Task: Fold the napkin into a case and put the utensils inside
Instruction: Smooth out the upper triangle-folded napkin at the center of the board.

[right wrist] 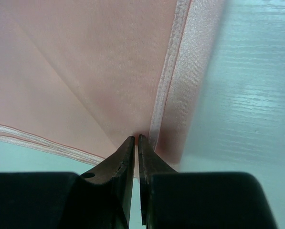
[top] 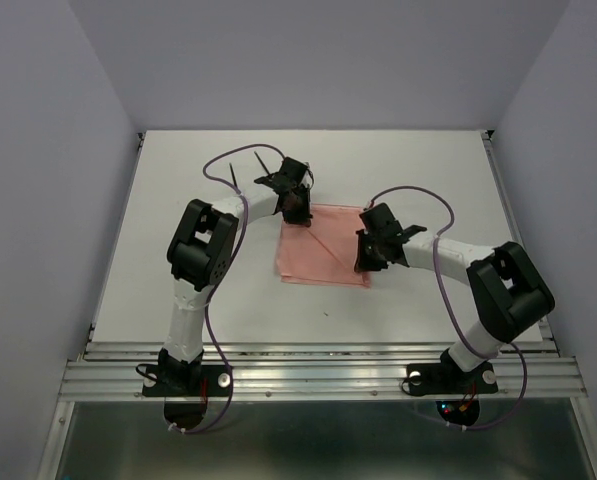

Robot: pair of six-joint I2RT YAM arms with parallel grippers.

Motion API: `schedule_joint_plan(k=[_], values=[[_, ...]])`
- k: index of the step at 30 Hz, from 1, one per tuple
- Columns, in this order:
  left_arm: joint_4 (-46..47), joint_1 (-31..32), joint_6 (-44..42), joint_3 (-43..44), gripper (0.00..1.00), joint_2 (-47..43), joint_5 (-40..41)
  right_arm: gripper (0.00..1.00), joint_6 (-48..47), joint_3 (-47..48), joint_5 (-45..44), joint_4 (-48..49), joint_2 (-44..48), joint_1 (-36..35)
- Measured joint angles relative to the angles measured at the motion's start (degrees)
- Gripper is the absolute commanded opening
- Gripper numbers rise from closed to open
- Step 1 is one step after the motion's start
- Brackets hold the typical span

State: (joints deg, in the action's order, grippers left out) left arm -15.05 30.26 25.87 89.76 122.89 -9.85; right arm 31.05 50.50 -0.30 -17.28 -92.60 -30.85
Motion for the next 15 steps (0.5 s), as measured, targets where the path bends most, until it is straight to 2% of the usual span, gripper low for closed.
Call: schedule_joint_plan(k=[9,15], values=[[-1.2,0.0,-0.7,0.7,0.0,0.0,0.7,0.13,-0.2,0.5,-2.3,-2.2,6.7,0.0],[-1.5,0.0,-1.0,1.2,0.0,0.0,0.9,0.13,0.1,0.2,-0.8,-1.7,7.0,0.0]])
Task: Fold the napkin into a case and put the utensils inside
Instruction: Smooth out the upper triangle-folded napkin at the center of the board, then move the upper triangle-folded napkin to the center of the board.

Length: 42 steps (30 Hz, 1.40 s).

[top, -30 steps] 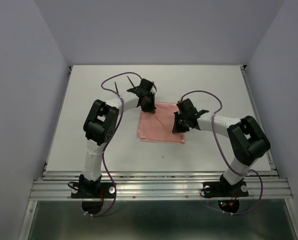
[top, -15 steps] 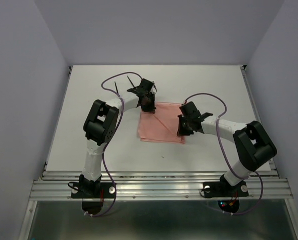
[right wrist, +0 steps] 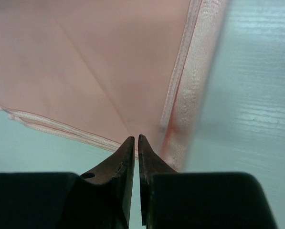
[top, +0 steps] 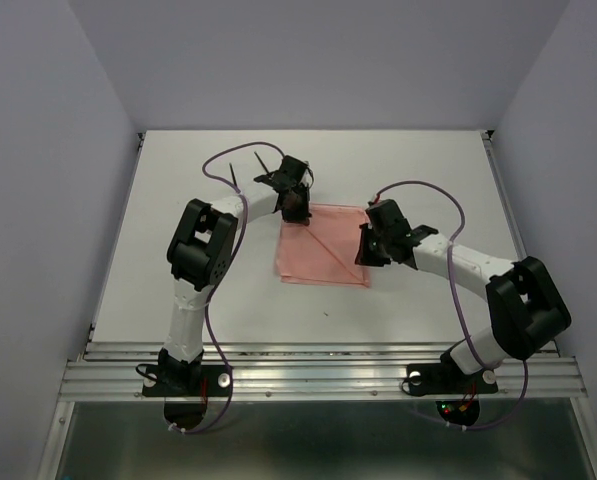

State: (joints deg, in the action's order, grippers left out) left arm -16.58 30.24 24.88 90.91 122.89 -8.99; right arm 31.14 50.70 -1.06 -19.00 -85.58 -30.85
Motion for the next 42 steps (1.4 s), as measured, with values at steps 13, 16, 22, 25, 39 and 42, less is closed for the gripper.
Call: schedule_joint_plan(k=[13,16,22,25,39,42], values=[[-0.9,0.0,0.0,1.2,0.0,0.0,0.0,0.14,1.1,-5.2,-1.0,0.1,-1.7,0.0],[-1.3,0.0,0.0,1.7,0.0,0.0,0.0,0.2,1.3,-5.2,-2.5,-0.4,0.1,0.0],[-2.0,0.2,0.0,2.6,0.01,-0.7,0.5,0.27,1.4,-2.9,-6.1,-0.4,5.1,0.2],[-3.0,0.2,0.0,2.6,0.02,-2.6,1.0,0.26,1.4,-2.5,-7.1,0.1,4.3,0.9],[-4.5,0.2,0.0,1.5,0.14,-13.0,6.6,0.21,1.4,-4.8,-8.3,1.8,-3.0,1.9],[-4.9,0.2,0.0,1.3,0.15,-13.0,7.7,0.2,2.1,-5.6,-7.0,3.8,-2.9,1.2]])
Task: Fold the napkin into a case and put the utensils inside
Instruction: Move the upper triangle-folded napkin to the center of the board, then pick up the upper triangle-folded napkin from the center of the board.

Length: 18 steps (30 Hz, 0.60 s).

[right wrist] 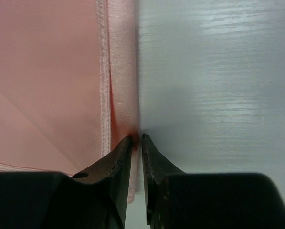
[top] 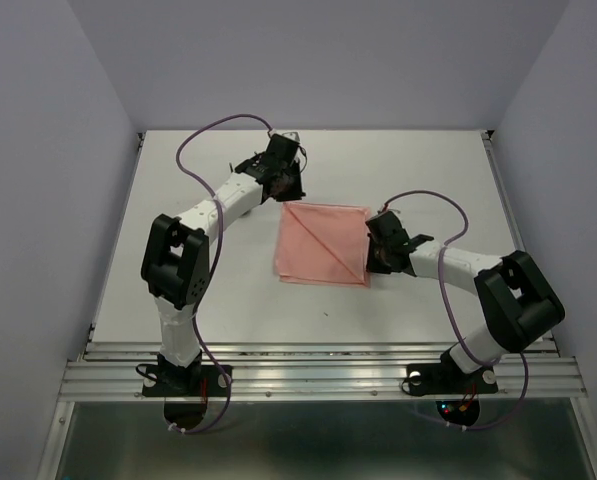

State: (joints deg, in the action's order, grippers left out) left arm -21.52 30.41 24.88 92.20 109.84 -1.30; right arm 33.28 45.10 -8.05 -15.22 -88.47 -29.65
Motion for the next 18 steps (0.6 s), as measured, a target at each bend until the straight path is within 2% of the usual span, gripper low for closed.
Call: schedule_joint_plan(k=[6,11,15,18], values=[[-1.1,0.0,0.0,-1.7,0.17,-1.0,1.8,0.21,3.1,-1.1,1.7,3.1,0.2,-7.5],[-0.9,0.8,0.0,-5.3,0.3,-3.4,3.5,0.26,5.6,-1.9,3.8,3.0,0.9,-11.6],[-0.8,3.3,0.0,-8.5,0.38,-5.9,5.0,0.38,5.4,-3.3,2.5,1.1,4.6,-8.0],[-0.7,6.6,0.1,-10.2,0.43,-6.8,6.8,0.46,3.8,-3.8,2.9,0.6,7.3,1.3]])
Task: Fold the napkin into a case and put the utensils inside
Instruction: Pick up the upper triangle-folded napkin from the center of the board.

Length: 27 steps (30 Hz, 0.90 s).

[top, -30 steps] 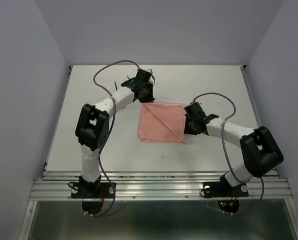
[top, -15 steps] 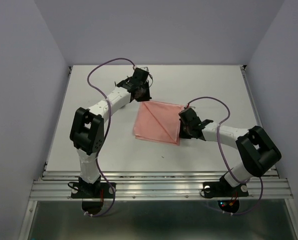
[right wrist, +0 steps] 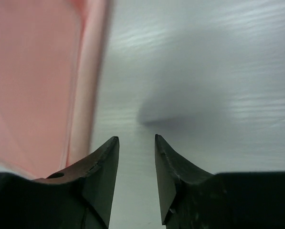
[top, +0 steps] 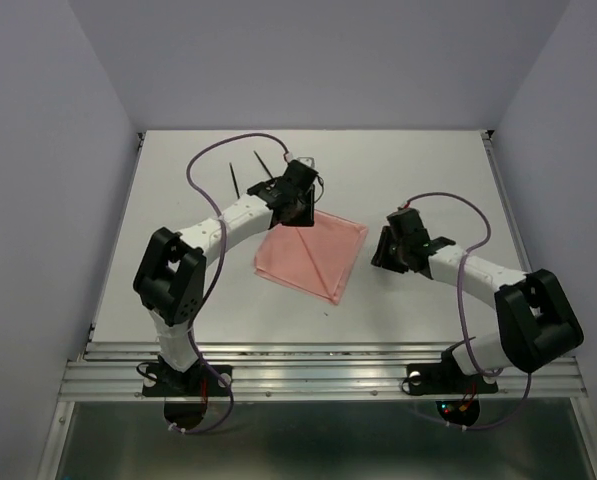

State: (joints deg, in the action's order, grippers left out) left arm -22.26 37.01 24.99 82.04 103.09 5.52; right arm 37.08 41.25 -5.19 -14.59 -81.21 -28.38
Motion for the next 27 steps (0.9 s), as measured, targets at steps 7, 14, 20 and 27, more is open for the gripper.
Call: schedule_joint_plan(k=[7,14,20,27], values=[[-1.2,11.9,0.9,-0.8,0.55,0.0,3.9,0.57,-3.7,0.0,2.4,0.0,0.4,15.0],[-2.8,22.5,1.6,-0.3,0.71,3.8,7.0,0.6,-5.6,1.1,6.3,-0.3,-1.2,20.3],[-5.4,27.8,1.7,0.5,0.76,9.9,9.4,0.62,-6.1,1.1,7.5,-0.4,-1.2,20.8],[-7.5,29.4,2.0,2.2,0.72,12.8,12.6,0.62,-6.3,1.1,8.4,-0.4,-1.6,20.8]])
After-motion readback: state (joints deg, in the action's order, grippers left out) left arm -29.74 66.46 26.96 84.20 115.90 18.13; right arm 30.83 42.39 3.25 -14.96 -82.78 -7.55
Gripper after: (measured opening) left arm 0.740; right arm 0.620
